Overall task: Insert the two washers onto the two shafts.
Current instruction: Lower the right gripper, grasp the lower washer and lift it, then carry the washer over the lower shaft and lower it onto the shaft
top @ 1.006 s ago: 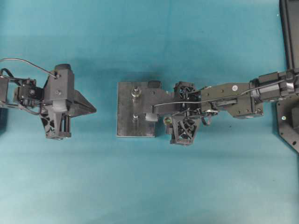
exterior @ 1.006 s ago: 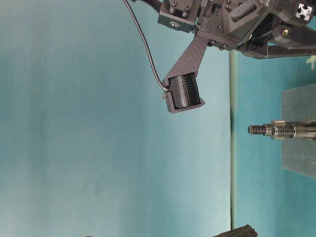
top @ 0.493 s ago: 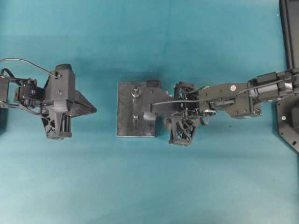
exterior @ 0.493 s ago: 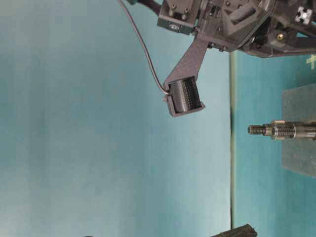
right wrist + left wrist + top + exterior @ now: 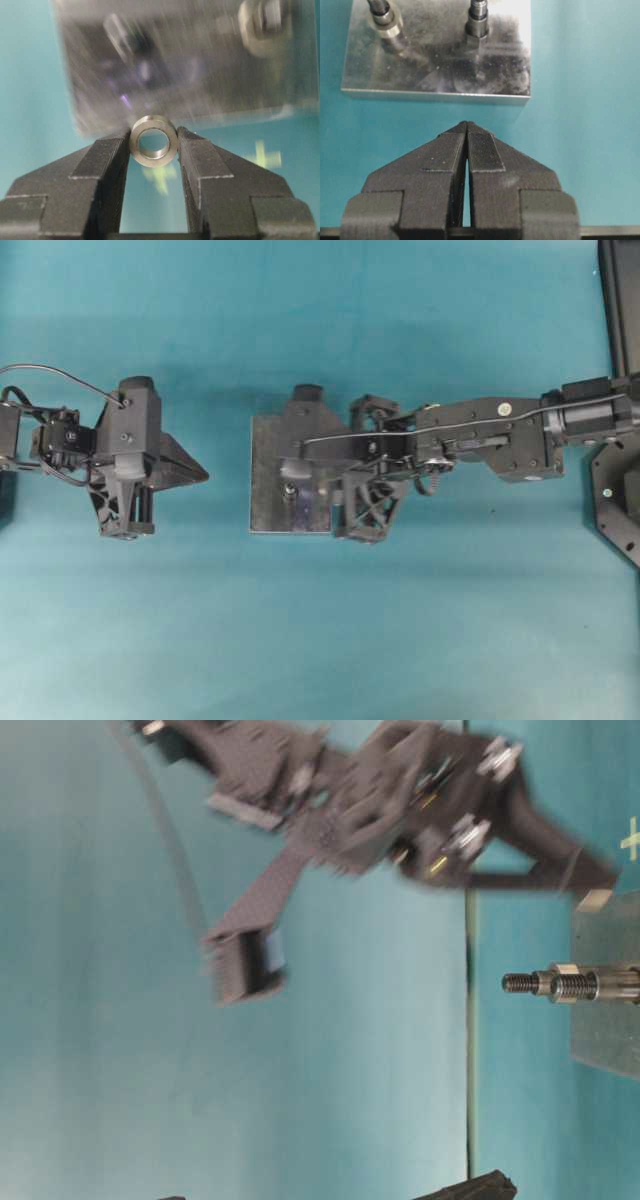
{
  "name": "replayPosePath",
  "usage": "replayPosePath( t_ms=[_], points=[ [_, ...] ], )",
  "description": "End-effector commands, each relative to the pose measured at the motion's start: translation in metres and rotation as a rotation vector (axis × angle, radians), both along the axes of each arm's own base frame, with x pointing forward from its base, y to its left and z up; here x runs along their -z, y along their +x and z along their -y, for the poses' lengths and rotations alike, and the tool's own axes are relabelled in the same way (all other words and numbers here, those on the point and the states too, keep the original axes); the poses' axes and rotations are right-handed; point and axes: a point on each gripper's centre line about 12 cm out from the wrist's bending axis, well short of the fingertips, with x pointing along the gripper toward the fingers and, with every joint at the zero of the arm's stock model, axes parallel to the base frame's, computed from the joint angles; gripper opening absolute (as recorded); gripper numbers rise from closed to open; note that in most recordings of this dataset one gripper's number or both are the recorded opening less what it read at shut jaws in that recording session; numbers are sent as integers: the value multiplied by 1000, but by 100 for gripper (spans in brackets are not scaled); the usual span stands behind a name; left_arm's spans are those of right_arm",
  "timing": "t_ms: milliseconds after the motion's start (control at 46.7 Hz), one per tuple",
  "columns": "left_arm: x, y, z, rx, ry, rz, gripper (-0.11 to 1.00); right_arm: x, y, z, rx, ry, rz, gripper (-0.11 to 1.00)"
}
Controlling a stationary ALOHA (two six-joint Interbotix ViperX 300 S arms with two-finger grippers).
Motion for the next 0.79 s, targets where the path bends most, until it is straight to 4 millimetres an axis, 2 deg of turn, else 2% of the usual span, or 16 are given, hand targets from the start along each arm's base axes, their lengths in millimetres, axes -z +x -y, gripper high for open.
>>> replayPosePath(
  t_ms=[0,257,578,771],
  points=[
    [-11,6,0,1,1,37,0,-23,13,-5,-5,5,63,33],
    [-11,6,1,6,1,38,0,-33,30,-6,-8,2,86,33],
    [-8,3,2,7,1,29,0,-26,39,-3,-14,-14,65,33],
    [-6,1,2,9,1,25,0,-20,37,0,-19,-35,16,33]
  ],
)
